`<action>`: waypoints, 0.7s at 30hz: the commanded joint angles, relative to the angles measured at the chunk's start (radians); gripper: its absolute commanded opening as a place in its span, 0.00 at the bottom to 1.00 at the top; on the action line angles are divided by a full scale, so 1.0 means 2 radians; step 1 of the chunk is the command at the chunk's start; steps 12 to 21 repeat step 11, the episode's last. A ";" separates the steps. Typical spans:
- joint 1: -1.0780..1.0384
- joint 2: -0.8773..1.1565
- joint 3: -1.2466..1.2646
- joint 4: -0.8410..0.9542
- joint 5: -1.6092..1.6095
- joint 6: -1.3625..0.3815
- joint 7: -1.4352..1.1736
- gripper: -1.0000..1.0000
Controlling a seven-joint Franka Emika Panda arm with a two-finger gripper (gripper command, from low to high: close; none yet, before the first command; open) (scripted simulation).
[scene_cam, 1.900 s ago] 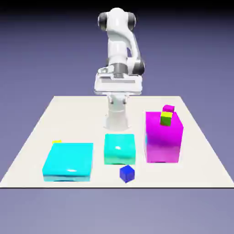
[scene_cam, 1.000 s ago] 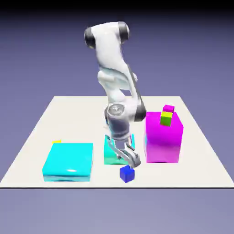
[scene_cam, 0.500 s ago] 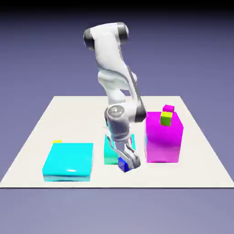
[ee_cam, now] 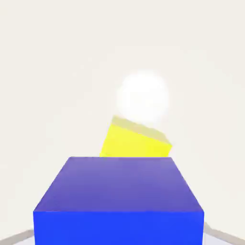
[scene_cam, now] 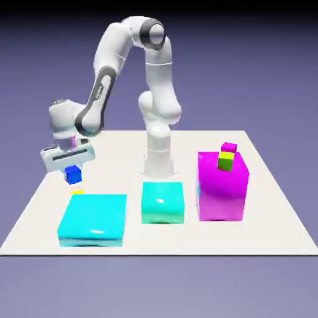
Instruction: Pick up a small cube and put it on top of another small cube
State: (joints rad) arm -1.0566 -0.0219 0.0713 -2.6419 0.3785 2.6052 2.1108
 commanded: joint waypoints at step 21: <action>0.008 0.070 0.022 0.006 0.039 0.063 -0.032 1.00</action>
